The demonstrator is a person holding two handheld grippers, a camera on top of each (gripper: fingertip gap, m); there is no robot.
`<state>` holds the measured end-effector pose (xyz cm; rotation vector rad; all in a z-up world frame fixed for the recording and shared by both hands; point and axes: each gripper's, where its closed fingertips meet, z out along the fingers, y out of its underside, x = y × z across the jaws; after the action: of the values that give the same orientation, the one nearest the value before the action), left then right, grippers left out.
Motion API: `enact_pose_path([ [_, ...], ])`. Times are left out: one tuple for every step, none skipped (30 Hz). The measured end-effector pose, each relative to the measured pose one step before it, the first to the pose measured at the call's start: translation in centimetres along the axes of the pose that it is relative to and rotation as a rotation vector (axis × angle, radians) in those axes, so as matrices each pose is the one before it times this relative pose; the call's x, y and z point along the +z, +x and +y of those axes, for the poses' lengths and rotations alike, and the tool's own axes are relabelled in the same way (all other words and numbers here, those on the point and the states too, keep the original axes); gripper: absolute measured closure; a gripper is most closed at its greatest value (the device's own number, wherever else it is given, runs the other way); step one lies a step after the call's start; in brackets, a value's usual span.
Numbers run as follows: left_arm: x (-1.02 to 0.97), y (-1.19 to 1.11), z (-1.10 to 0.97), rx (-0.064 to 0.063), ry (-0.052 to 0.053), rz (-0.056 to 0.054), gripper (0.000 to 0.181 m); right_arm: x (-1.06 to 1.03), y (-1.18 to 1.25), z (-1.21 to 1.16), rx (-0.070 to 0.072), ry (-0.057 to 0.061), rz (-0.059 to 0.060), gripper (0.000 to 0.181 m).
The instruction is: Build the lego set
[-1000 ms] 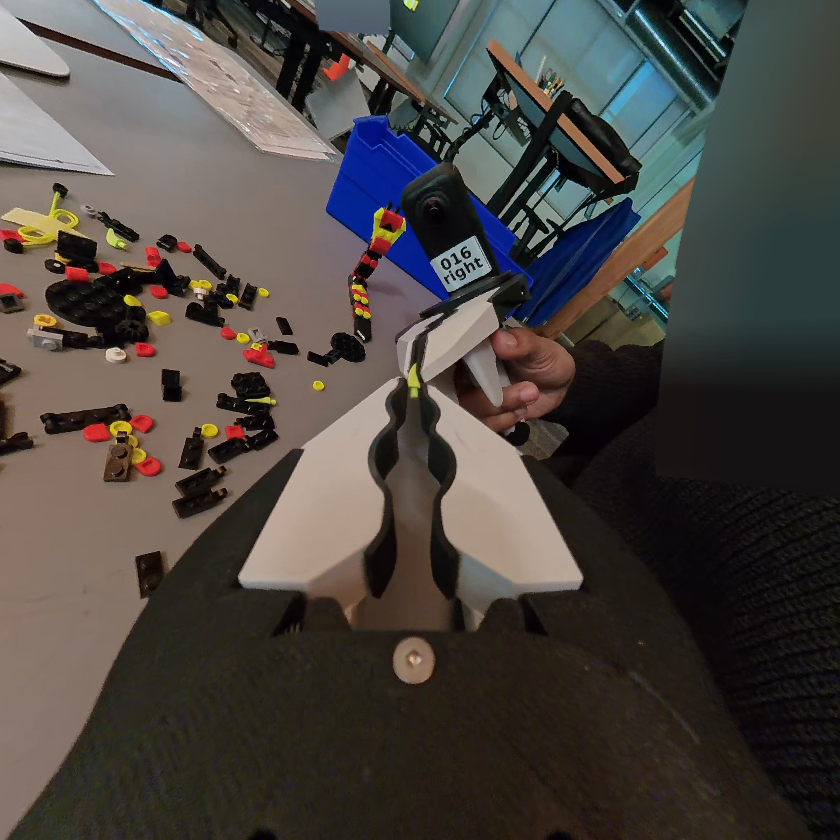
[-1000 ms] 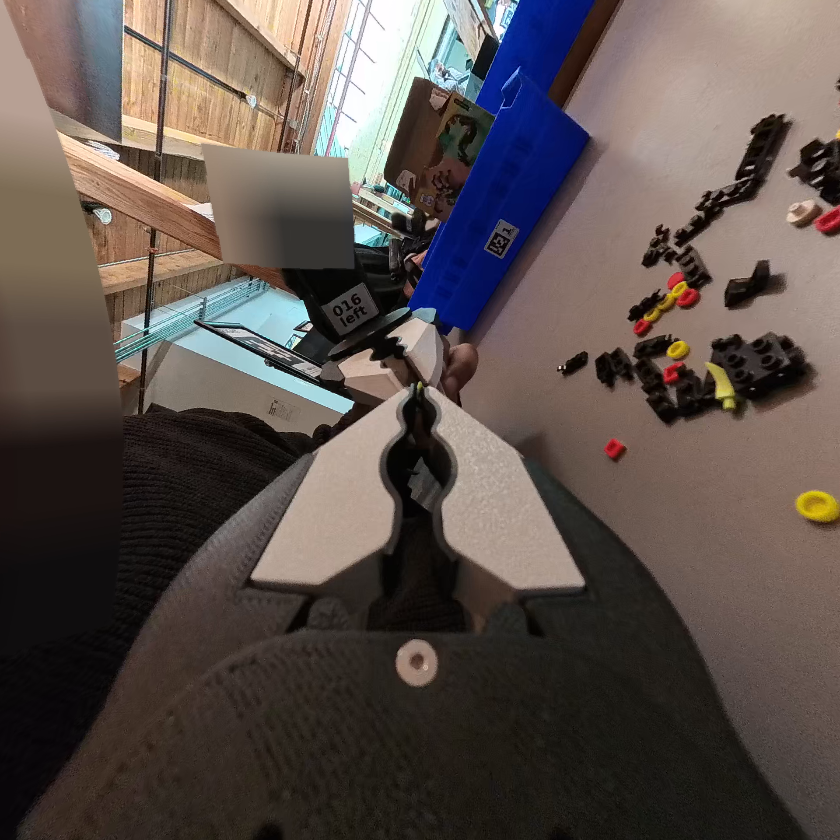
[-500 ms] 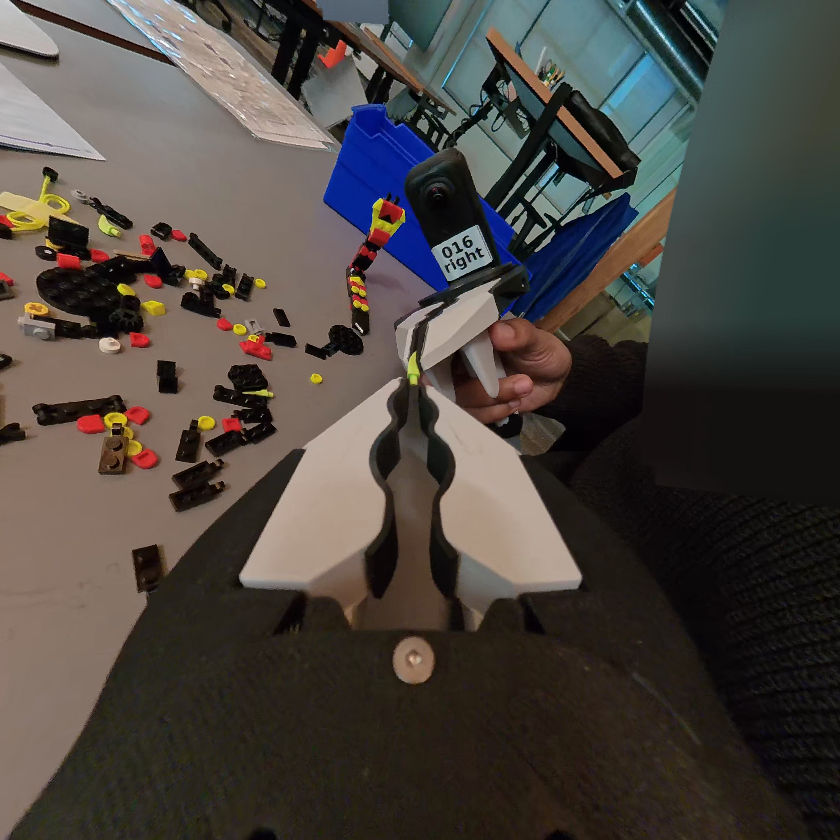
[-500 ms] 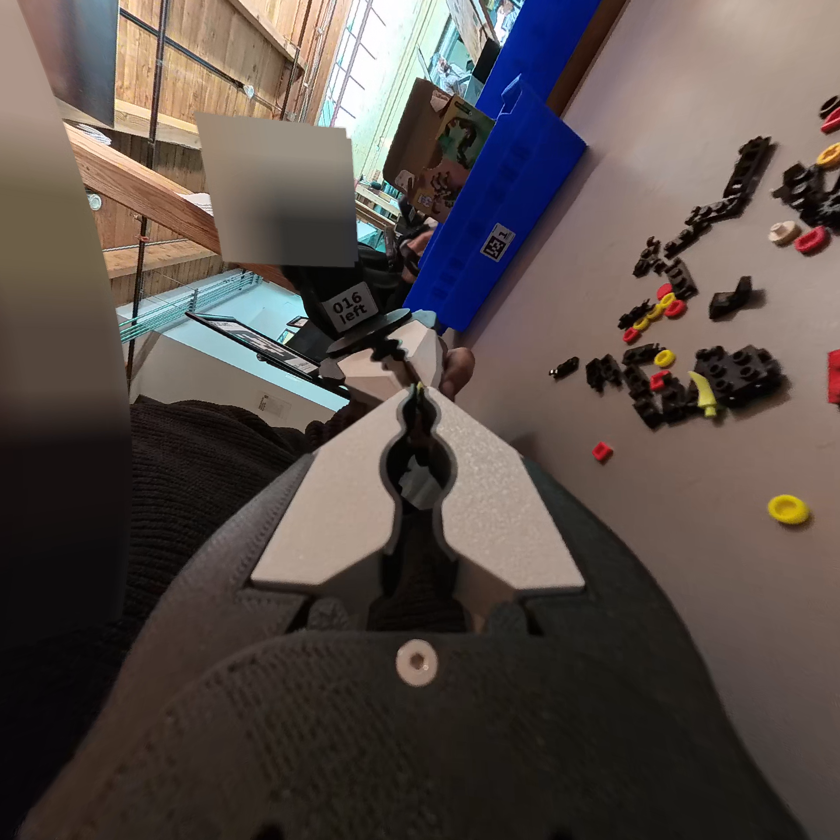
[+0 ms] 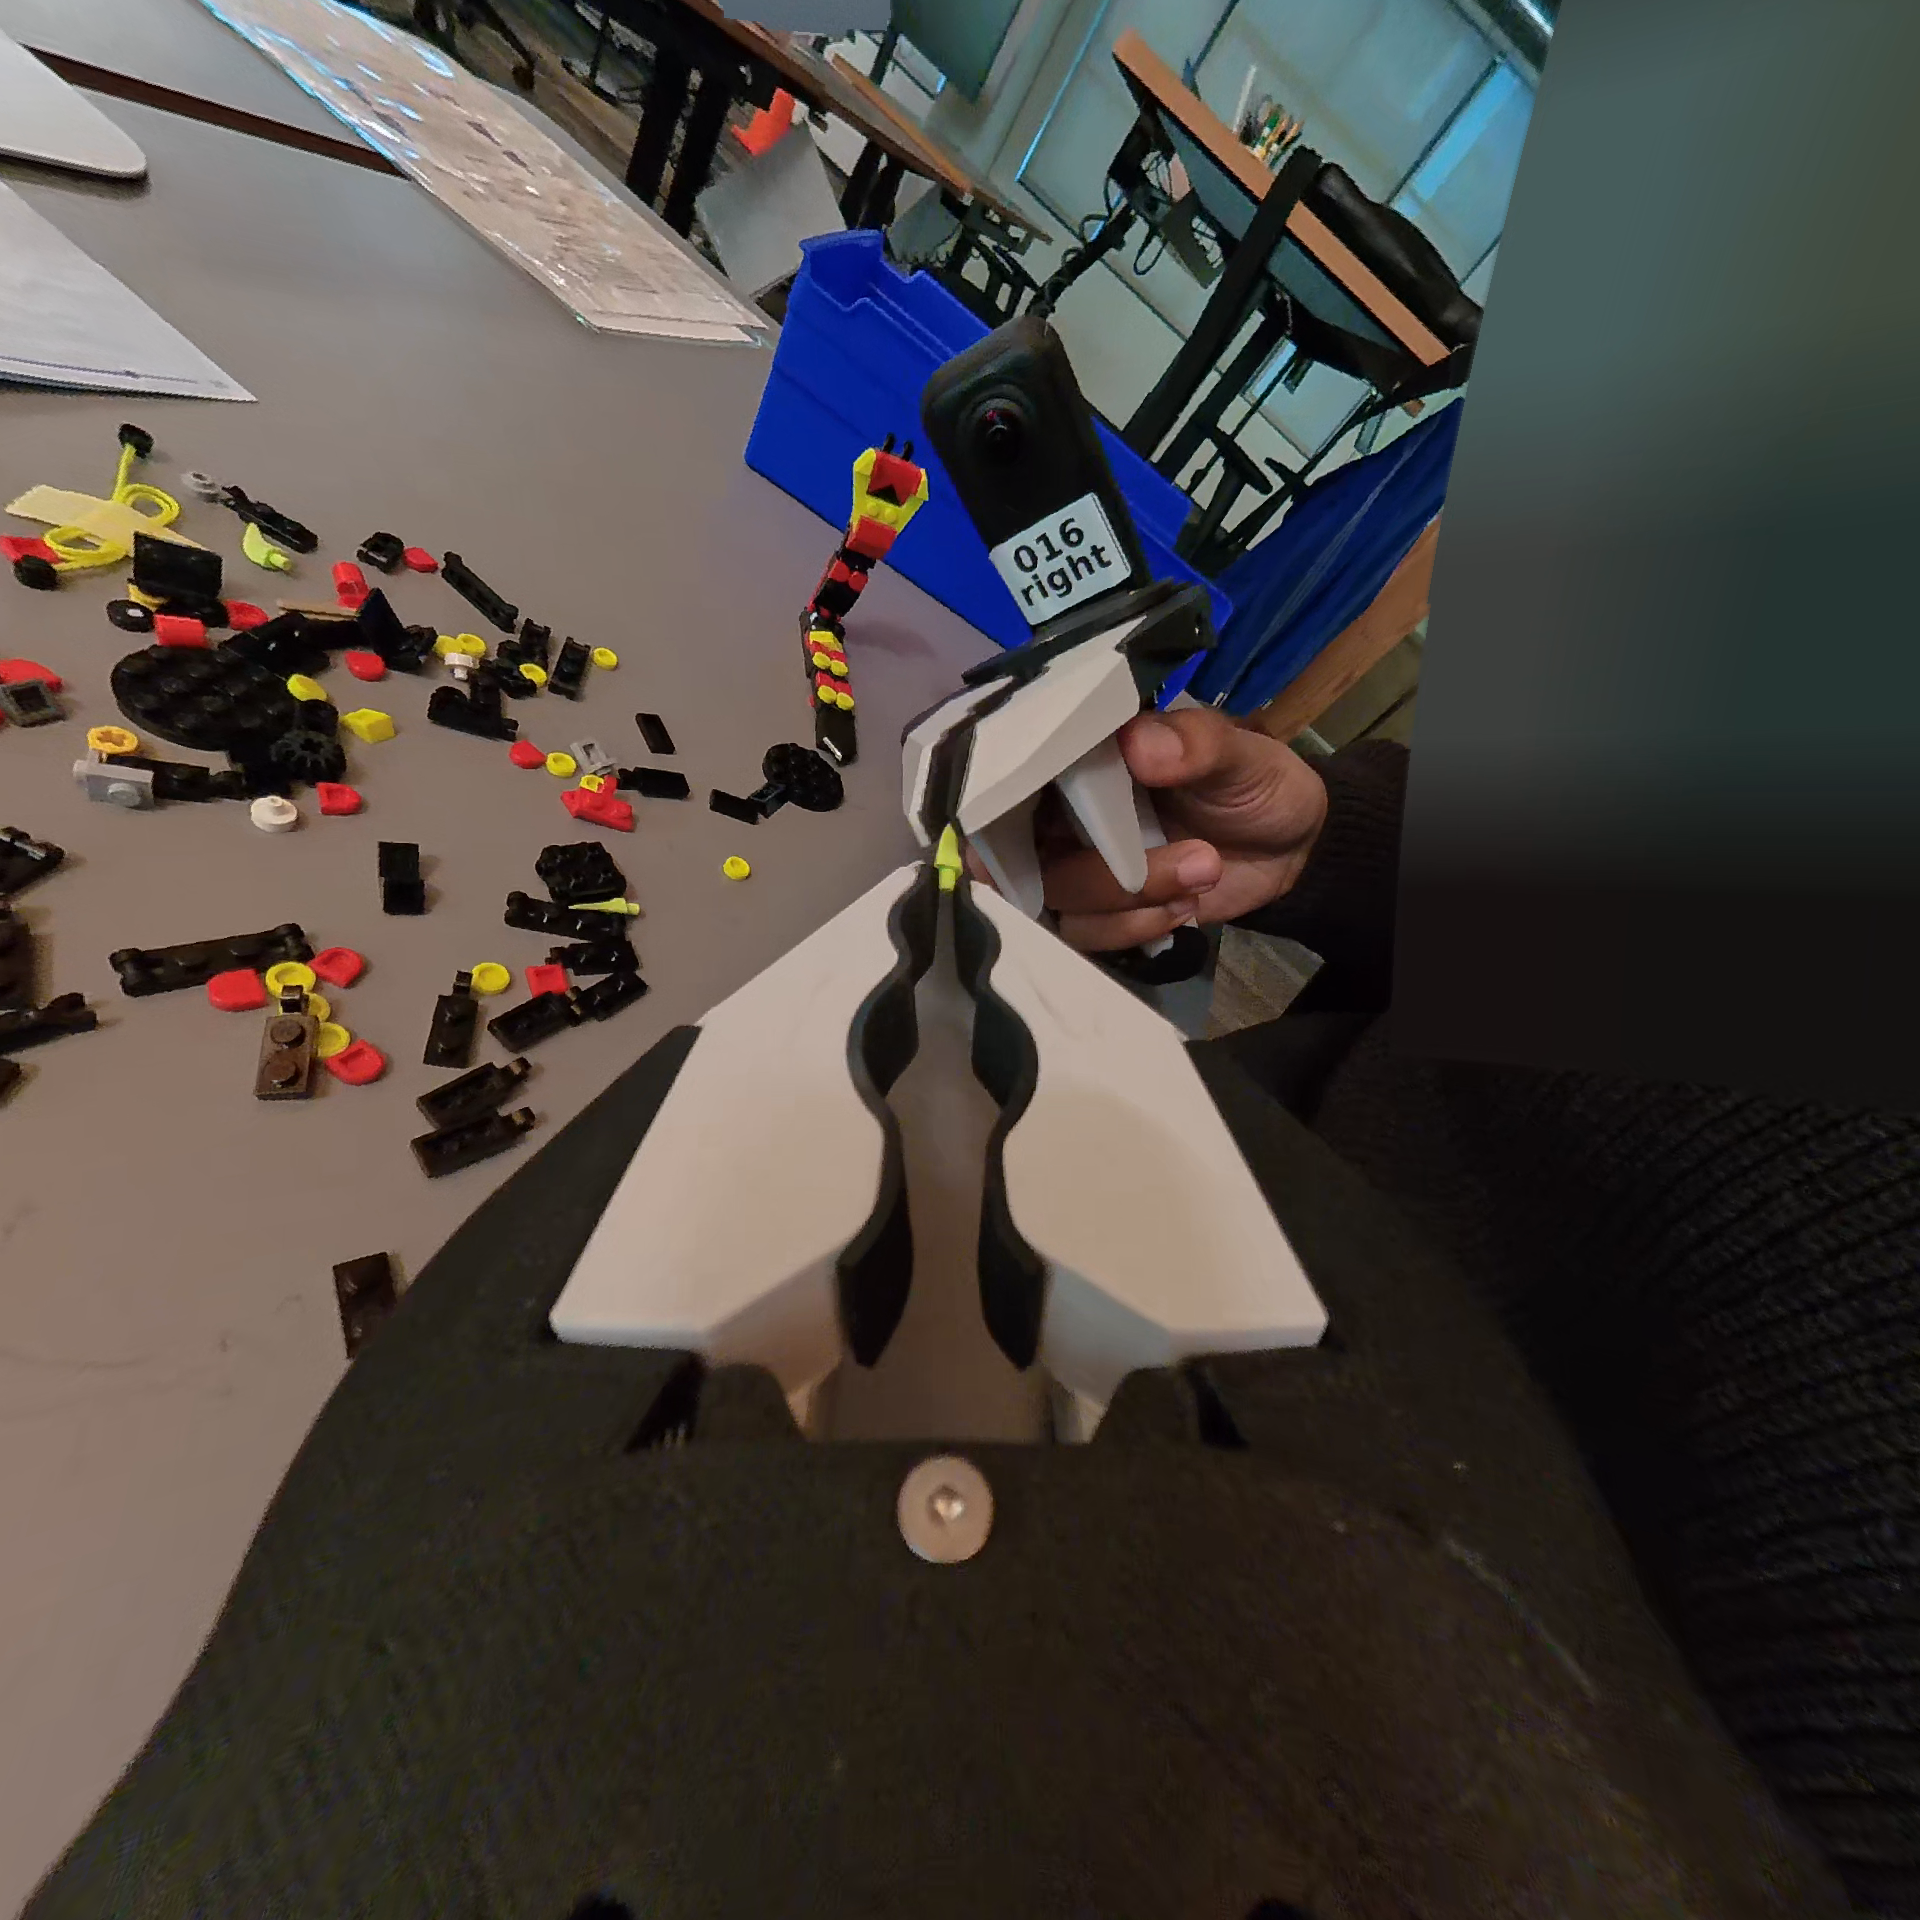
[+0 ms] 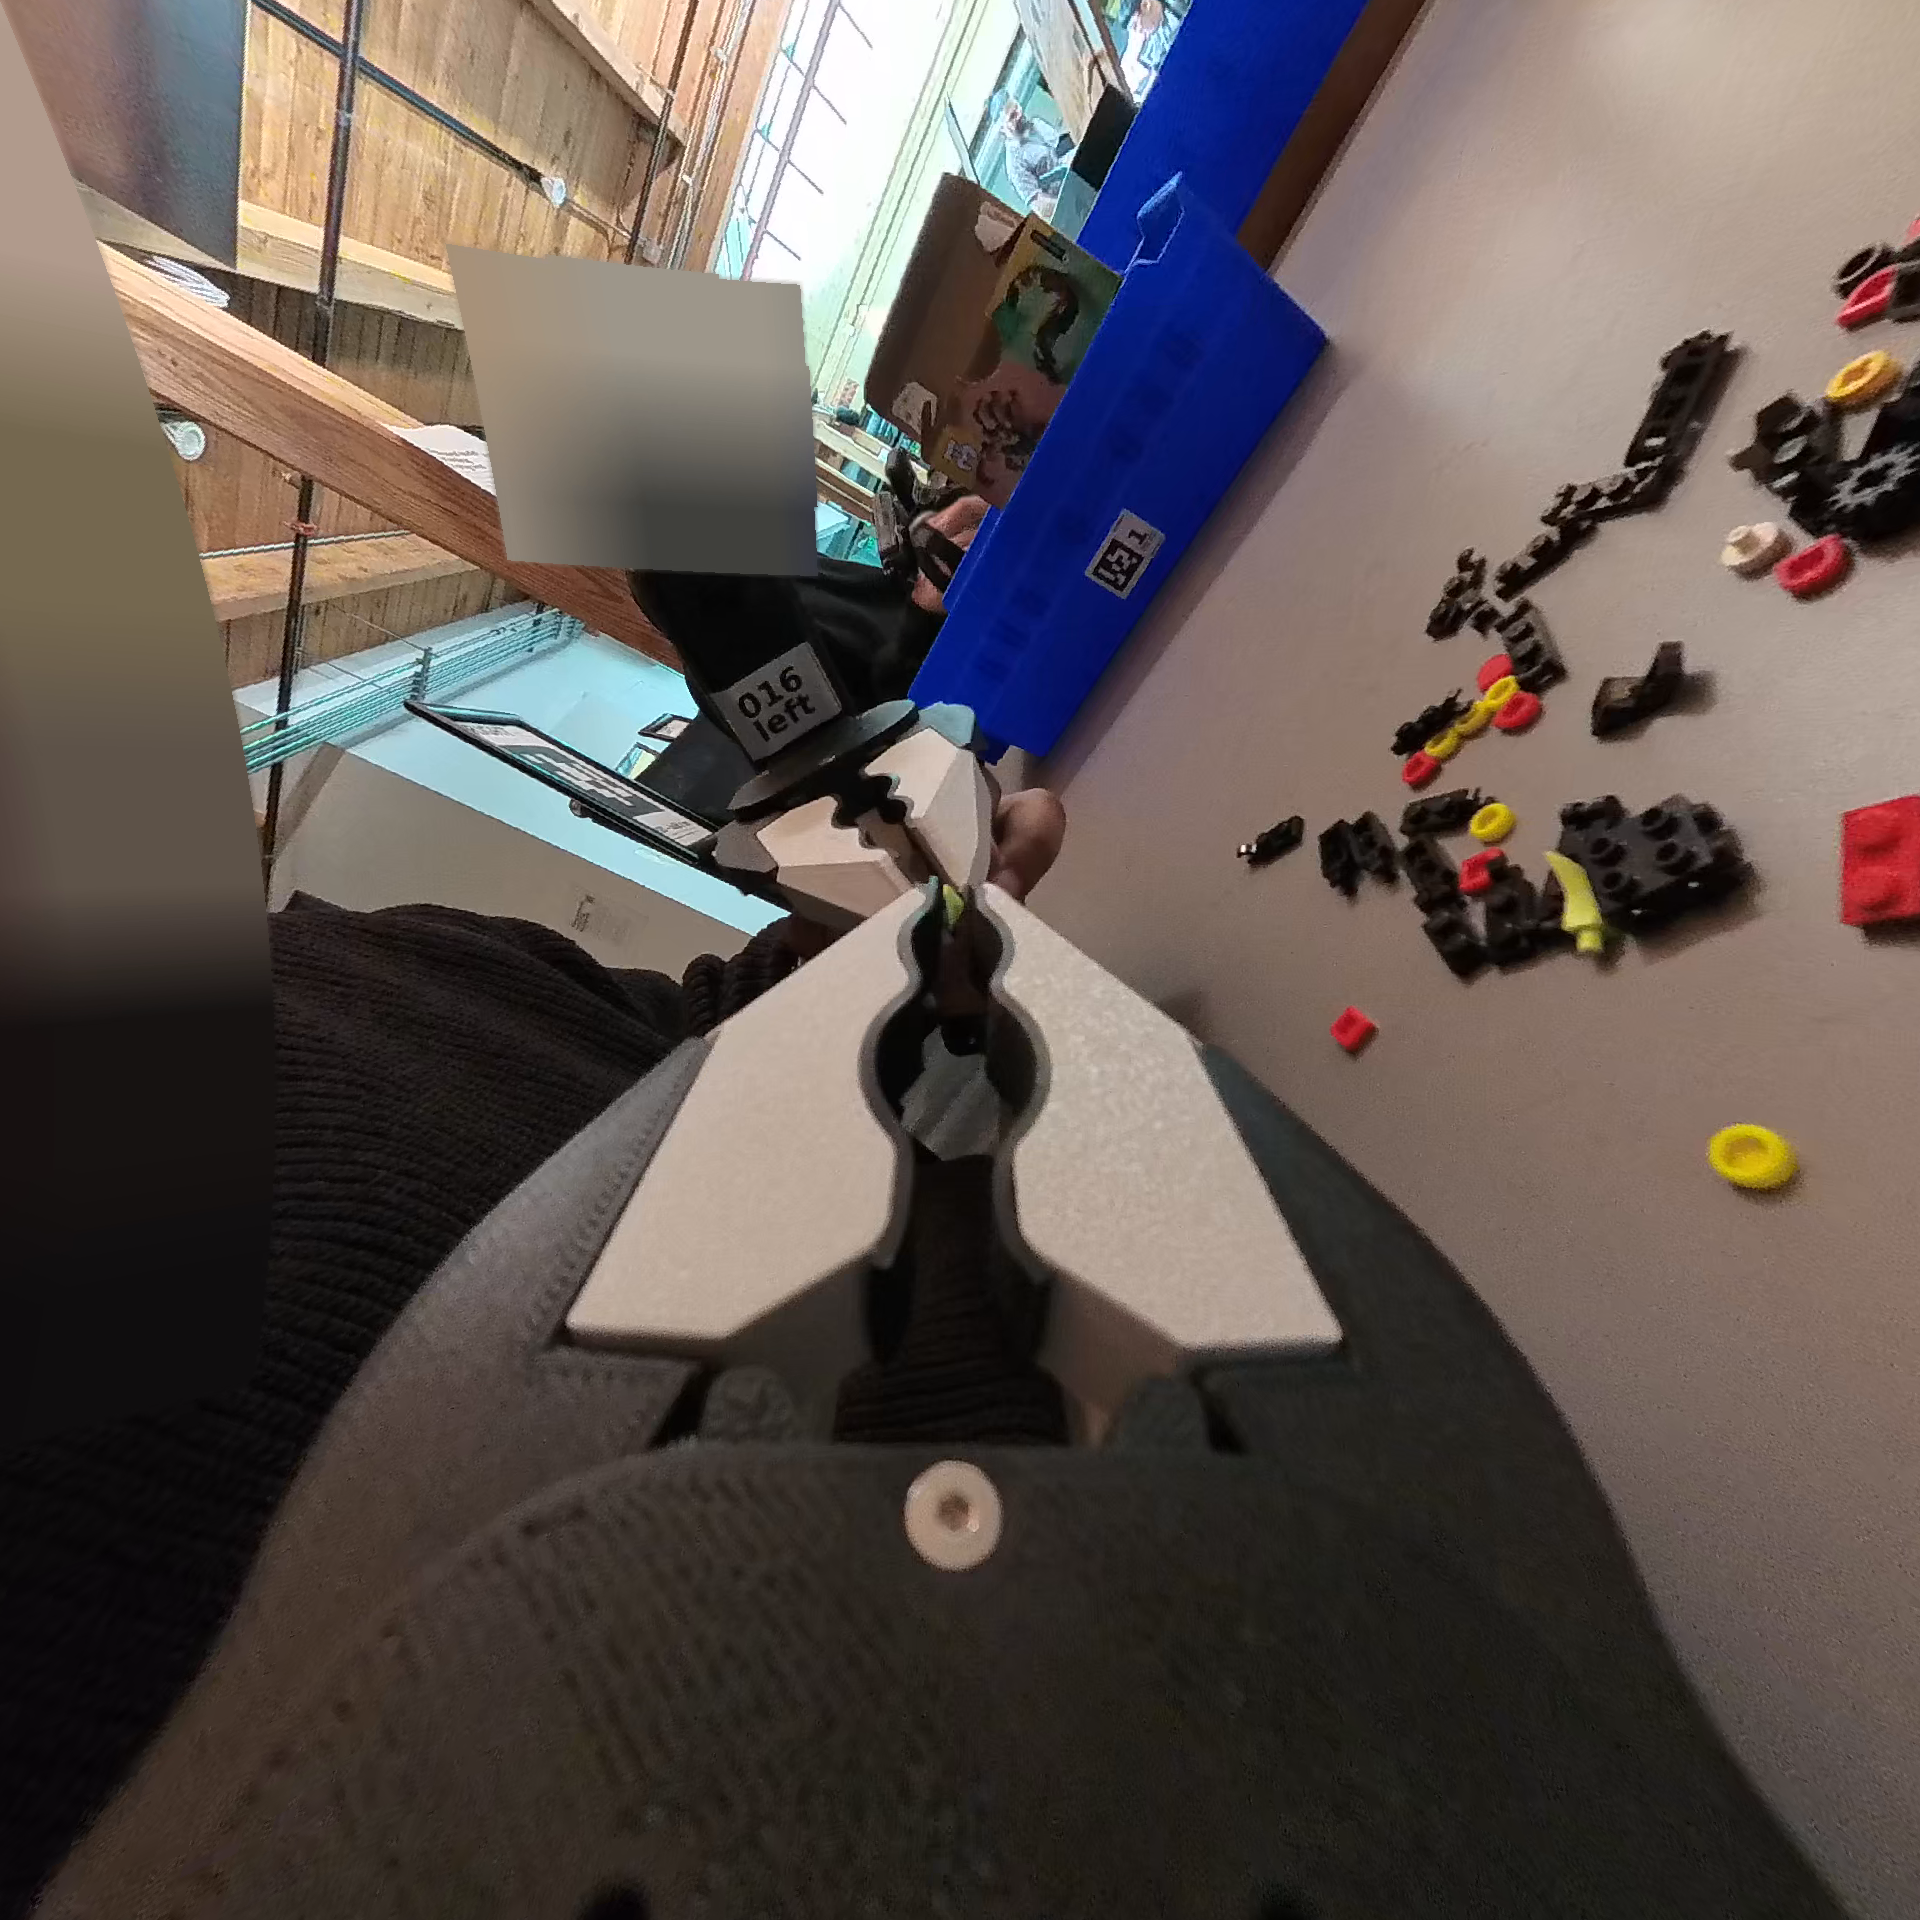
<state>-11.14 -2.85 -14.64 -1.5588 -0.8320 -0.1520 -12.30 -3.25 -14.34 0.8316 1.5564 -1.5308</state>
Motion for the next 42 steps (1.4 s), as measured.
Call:
enact_pose_path([
  [0.003,0.000,0.003,-0.0014,0.0001,0.0014,0.181,-0.014,-0.002,0.009,-0.0038,-0.0011,0.0018,0.179],
  [0.005,0.020,0.030,-0.0019,-0.0016,0.0032,0.181,0.008,-0.039,0.018,-0.0037,-0.0008,-0.0012,0.179],
  [0.008,0.040,0.011,-0.0021,-0.0005,0.0036,0.181,0.029,-0.056,0.043,-0.0014,-0.0020,-0.0027,0.179],
  [0.007,0.046,-0.003,-0.0014,0.0008,0.0030,0.181,0.041,-0.056,0.061,-0.0008,-0.0031,-0.0030,0.178],
  [0.005,0.055,0.008,-0.0005,-0.0005,0.0034,0.181,0.030,-0.051,0.056,-0.0008,-0.0030,-0.0036,0.178],
  [0.012,0.038,0.001,0.0004,-0.0006,0.0019,0.181,0.034,-0.067,0.040,-0.0010,-0.0026,-0.0037,0.178],
  [0.010,0.013,0.017,0.0004,-0.0007,0.0000,0.181,0.032,-0.049,0.056,-0.0017,-0.0031,-0.0024,0.178],
  [0.005,-0.007,0.021,0.0006,-0.0009,-0.0001,0.181,0.031,-0.044,0.064,-0.0027,-0.0034,-0.0015,0.178],
  [0.011,-0.020,0.022,-0.0004,-0.0008,-0.0006,0.181,0.020,-0.054,0.059,-0.0039,-0.0037,-0.0016,0.178],
  [-0.001,-0.029,-0.009,-0.0027,0.0004,-0.0005,0.181,0.029,-0.047,0.056,-0.0047,-0.0040,-0.0009,0.179],
  [-0.003,0.028,0.006,-0.0035,-0.0001,0.0036,0.181,0.037,-0.018,0.069,-0.0052,-0.0044,0.0012,0.179],
  [0.005,0.029,0.028,-0.0029,-0.0015,0.0034,0.181,0.038,0.010,0.066,-0.0055,-0.0042,0.0030,0.179],
  [0.018,0.030,0.015,-0.0006,-0.0008,0.0022,0.181,0.020,0.038,0.032,-0.0060,-0.0023,0.0047,0.181],
  [0.006,0.015,0.013,0.0009,-0.0010,0.0000,0.181,-0.012,-0.015,-0.005,-0.0068,-0.0011,0.0022,0.181],
  [0.011,-0.003,0.016,0.0008,-0.0011,-0.0004,0.181,-0.006,-0.002,0.014,-0.0060,-0.0029,0.0024,0.181],
  [0.014,0.018,0.010,-0.0004,-0.0006,0.0005,0.181,-0.011,0.003,0.019,-0.0063,-0.0022,0.0024,0.181],
  [0.001,0.004,0.003,-0.0025,0.0005,0.0007,0.181,-0.019,0.004,-0.014,-0.0069,-0.0005,0.0035,0.181],
  [0.007,0.016,-0.001,-0.0027,-0.0002,0.0012,0.181,-0.002,-0.011,0.006,-0.0079,-0.0013,0.0032,0.181],
  [0.008,-0.014,0.009,-0.0014,0.0001,-0.0004,0.181,0.000,0.005,0.008,-0.0076,-0.0022,0.0040,0.181],
  [0.009,-0.020,-0.016,-0.0017,0.0007,-0.0018,0.181,-0.013,0.018,-0.005,-0.0062,-0.0010,0.0041,0.181],
  [0.016,-0.007,0.000,-0.0018,-0.0002,-0.0002,0.181,-0.001,-0.004,0.001,-0.0048,-0.0007,0.0020,0.181],
  [0.010,0.011,0.013,-0.0011,-0.0007,0.0009,0.181,-0.018,-0.008,-0.001,-0.0037,-0.0013,0.0010,0.181],
  [0.007,-0.008,-0.002,-0.0016,0.0003,-0.0004,0.180,-0.017,0.003,-0.022,-0.0041,0.0003,0.0016,0.181],
  [0.002,-0.031,0.003,-0.0020,-0.0004,-0.0006,0.177,-0.037,-0.015,-0.075,-0.0053,0.0031,0.0016,0.181],
  [0.007,-0.008,0.024,-0.0020,-0.0013,0.0012,0.173,-0.037,-0.009,-0.062,-0.0061,0.0017,0.0022,0.181],
  [-0.010,0.008,0.007,-0.0022,-0.0003,0.0019,0.171,-0.045,0.020,-0.039,-0.0061,-0.0007,0.0038,0.181],
  [-0.008,-0.009,-0.029,-0.0019,0.0016,0.0007,0.170,-0.047,0.048,-0.025,-0.0059,-0.0009,0.0047,0.181],
  [-0.012,-0.022,-0.033,-0.0009,0.0018,-0.0007,0.169,-0.056,0.021,-0.035,-0.0057,0.0005,0.0033,0.181],
  [-0.017,-0.031,-0.005,0.0000,0.0003,-0.0016,0.168,-0.041,0.006,-0.038,-0.0048,0.0000,0.0022,0.181],
  [-0.010,-0.058,0.001,0.0006,-0.0006,-0.0031,0.168,-0.043,0.013,-0.050,-0.0053,0.0011,0.0035,0.181],
  [-0.005,-0.054,0.009,0.0012,-0.0007,-0.0033,0.167,-0.041,0.025,-0.046,-0.0057,0.0001,0.0036,0.181],
  [-0.002,-0.048,0.011,0.0020,-0.0009,-0.0037,0.166,-0.036,0.025,-0.015,-0.0052,-0.0008,0.0031,0.181],
  [-0.002,-0.035,0.016,0.0030,-0.0013,-0.0034,0.166,-0.038,0.018,-0.021,-0.0043,-0.0009,0.0026,0.181],
  [0.006,-0.046,0.026,0.0043,-0.0025,-0.0046,0.165,-0.031,0.029,-0.028,-0.0040,0.0000,0.0030,0.181],
  [0.007,-0.058,0.039,0.0058,-0.0026,-0.0060,0.164,-0.036,0.023,-0.036,-0.0046,0.0007,0.0032,0.181],
  [0.005,-0.064,0.041,0.0063,-0.0023,-0.0067,0.163,-0.026,0.028,-0.018,-0.0048,-0.0007,0.0035,0.181],
  [0.009,-0.065,0.022,0.0058,-0.0024,-0.0064,0.162,-0.021,0.032,0.001,-0.0053,-0.0016,0.0039,0.181],
  [-0.003,-0.078,0.020,0.0046,-0.0018,-0.0069,0.162,-0.012,0.028,0.010,-0.0053,-0.0018,0.0040,0.181],
  [-0.003,-0.076,0.032,0.0042,-0.0021,-0.0065,0.161,-0.012,0.026,0.006,-0.0049,-0.0016,0.0031,0.181],
  [0.001,-0.096,0.038,0.0035,-0.0028,-0.0070,0.161,-0.012,0.012,0.007,-0.0040,-0.0017,0.0025,0.181],
  [-0.014,-0.106,0.043,0.0025,-0.0026,-0.0071,0.161,0.000,0.012,0.008,-0.0034,-0.0014,0.0023,0.181],
  [-0.012,-0.102,0.025,0.0019,-0.0022,-0.0058,0.160,-0.009,0.009,0.013,-0.0025,-0.0012,0.0019,0.181],
])
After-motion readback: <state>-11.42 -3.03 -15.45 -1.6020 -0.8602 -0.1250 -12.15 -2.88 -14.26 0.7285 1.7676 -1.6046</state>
